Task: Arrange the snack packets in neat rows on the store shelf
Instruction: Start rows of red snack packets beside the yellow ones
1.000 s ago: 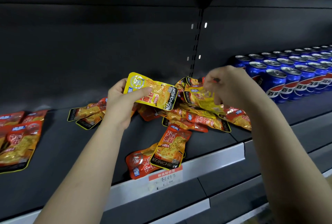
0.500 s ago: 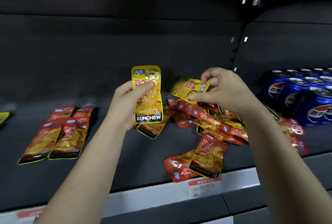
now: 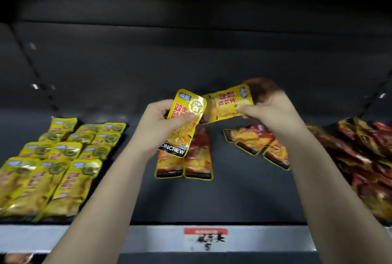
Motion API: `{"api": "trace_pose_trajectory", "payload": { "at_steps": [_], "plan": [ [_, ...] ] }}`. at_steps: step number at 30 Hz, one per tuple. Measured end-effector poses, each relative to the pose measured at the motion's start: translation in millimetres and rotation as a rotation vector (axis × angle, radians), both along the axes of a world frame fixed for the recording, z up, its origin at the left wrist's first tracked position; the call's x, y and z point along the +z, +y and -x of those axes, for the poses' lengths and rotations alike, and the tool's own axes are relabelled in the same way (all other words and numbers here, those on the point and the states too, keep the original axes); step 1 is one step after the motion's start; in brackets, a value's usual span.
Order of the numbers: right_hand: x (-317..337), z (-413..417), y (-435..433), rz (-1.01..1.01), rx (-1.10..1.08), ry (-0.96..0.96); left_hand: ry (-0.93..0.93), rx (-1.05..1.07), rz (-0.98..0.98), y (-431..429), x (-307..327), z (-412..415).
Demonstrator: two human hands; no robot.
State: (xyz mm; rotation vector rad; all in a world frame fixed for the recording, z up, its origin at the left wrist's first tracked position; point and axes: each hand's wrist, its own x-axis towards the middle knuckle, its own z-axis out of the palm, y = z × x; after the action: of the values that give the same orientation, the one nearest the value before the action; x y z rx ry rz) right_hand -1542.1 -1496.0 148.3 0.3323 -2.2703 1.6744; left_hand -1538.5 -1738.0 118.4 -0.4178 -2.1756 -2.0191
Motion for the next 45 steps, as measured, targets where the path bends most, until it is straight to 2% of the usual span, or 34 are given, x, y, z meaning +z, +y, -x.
{"api": "trace_pose_trajectory", "payload": {
  "at_steps": [4, 9, 12, 14, 18, 23, 33, 37, 45],
  "plan": [
    [-11, 11, -66, 0.228, 0.055, -0.067, 0.047, 0.056, 0.098, -70, 1, 2],
    [-25, 17, -140, 0.225, 0.117, -0.102, 0.151, 0.204, 0.275, -148, -6, 9],
    [-31, 22, -175, 0.124, 0.046, -0.094, 0.243, 0.365, 0.460, -181, -2, 11],
    [-37, 27, -192, -0.017, 0.012, -0.084, 0.288, 0.425, 0.559, -195, 3, 13],
    [-44, 36, -221, -0.350, -0.090, -0.029, 0.355, 0.385, 0.726, -215, 4, 29],
    [-49, 43, -244, -0.519, -0.084, -0.112, 0.360, 0.438, 0.882, -221, -2, 45],
    [-66, 67, -259, -0.468, -0.045, -0.417, 0.519, 0.591, 0.788, -228, -28, 49],
    [-80, 70, -264, -0.464, -0.137, -0.378, 0.541, 0.584, 0.787, -225, -28, 47],
    [-88, 70, -270, -0.579, -0.221, -0.225, 0.558, 0.592, 0.760, -222, -31, 46]
  ]
}}
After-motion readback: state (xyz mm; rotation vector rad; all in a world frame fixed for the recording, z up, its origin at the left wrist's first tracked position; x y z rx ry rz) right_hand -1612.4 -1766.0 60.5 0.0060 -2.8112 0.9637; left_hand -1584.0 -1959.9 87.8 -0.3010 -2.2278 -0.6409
